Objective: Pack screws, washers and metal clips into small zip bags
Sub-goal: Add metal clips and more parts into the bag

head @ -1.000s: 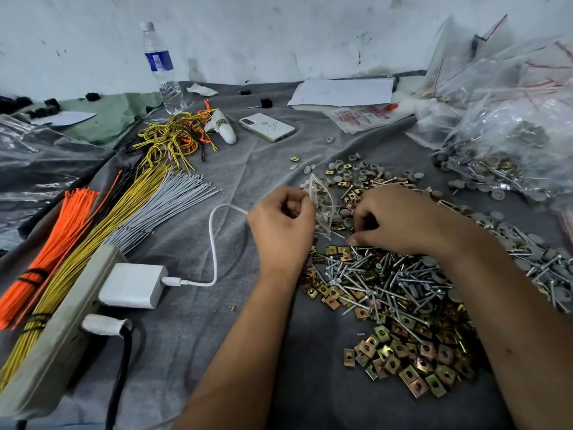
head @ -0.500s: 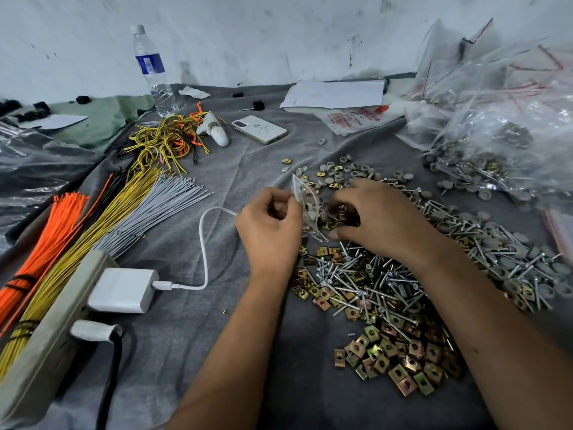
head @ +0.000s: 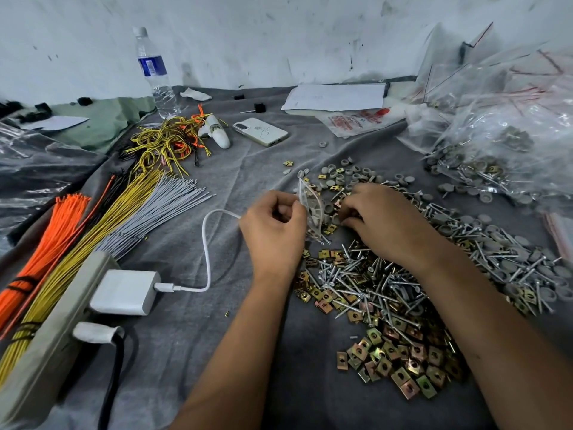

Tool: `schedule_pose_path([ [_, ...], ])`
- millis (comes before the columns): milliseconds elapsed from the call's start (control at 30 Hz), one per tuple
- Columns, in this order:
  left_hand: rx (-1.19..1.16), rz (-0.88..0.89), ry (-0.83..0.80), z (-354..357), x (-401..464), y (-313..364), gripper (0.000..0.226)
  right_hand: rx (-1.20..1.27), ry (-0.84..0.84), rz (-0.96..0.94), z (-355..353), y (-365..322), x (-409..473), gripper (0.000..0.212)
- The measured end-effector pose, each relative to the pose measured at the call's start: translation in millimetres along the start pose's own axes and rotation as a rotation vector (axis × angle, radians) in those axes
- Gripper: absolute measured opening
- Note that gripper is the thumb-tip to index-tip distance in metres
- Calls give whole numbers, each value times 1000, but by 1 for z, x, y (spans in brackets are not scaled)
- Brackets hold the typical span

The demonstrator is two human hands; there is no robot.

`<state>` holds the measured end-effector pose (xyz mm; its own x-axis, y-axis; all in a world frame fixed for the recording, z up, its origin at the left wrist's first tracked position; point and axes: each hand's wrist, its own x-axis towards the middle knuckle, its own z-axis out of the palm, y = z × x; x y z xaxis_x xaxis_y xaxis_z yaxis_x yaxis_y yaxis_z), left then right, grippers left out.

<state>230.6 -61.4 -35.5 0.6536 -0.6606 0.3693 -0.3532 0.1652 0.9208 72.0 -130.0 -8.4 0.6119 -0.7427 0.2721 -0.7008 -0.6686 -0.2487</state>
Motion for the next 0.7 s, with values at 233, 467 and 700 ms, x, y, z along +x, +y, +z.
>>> schedule_pose_path([
  [233,61,88,-71,1,0,-1,15,343,352,-152,-10,-7,3,8],
  [467,28,125,-124,2,-2,-1,15,107,171,-225,3,-10,3,16],
  [700,-22,36,-20,2,-1,-1,13,302,383,-134,-4,-5,4,15],
])
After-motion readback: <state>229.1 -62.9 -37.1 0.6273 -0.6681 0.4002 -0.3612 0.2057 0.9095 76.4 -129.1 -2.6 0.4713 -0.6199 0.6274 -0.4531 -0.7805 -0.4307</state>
